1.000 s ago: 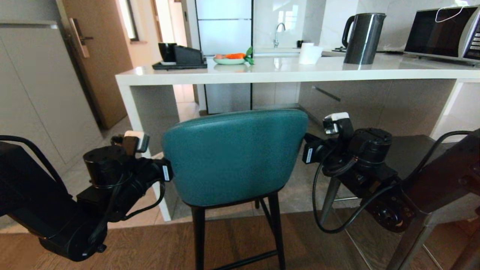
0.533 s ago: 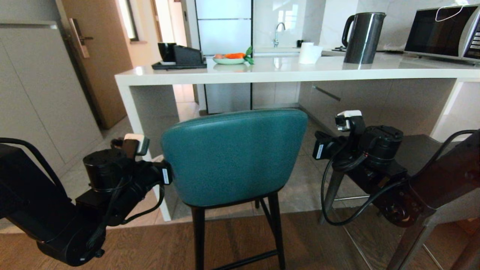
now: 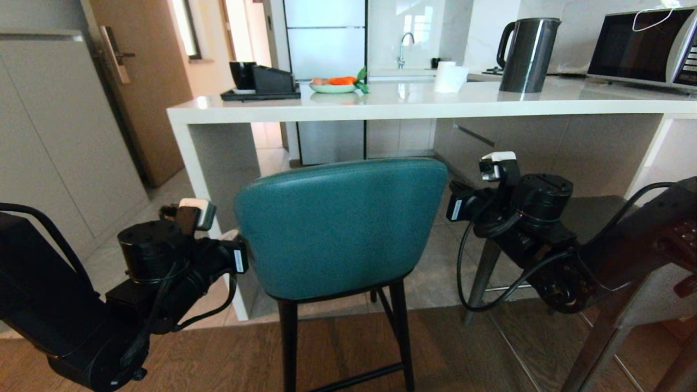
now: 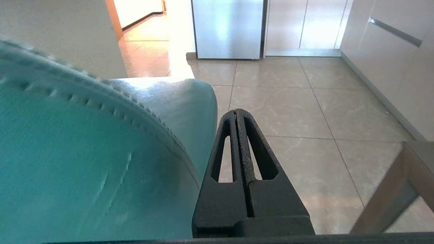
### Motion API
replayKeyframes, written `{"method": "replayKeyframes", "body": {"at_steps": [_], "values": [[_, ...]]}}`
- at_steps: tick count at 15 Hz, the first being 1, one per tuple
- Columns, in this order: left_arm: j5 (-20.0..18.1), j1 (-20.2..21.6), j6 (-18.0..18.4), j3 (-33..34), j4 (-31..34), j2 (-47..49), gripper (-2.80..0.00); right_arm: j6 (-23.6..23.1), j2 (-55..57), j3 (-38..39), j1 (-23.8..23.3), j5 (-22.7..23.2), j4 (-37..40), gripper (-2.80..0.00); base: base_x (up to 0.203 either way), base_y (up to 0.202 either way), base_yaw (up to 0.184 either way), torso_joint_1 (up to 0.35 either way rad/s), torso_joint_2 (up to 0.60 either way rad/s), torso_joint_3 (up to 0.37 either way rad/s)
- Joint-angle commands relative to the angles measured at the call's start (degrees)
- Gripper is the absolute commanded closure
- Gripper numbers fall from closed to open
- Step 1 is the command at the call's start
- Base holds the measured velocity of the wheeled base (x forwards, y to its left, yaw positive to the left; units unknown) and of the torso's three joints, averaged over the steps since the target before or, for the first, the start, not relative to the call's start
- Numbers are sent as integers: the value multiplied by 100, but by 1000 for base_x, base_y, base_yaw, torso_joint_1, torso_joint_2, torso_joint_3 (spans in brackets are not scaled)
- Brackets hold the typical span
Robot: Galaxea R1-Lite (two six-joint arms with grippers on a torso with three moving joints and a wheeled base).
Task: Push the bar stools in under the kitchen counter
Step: Push the blue chair back under the dining table
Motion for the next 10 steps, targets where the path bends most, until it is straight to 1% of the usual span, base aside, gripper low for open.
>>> {"method": "replayKeyframes", "body": {"at_steps": [1,5,8,10], "values": [[7,-20,-1,-15,-47,-43,0,-3,239,-184,-14,22,-8,0,0,0,0,0,0,0],[7,-20,-3,-23,-47,-26,0,-11,435,-475,-55,117,122,0,0,0,0,0,0,0],[7,-63,-9,-24,-47,-17,0,-40,602,-612,83,202,156,0,0,0,0,0,0,0],[7,-72,-9,2,-47,23,0,-221,705,-744,125,309,167,0,0,0,0,0,0,0]]}}
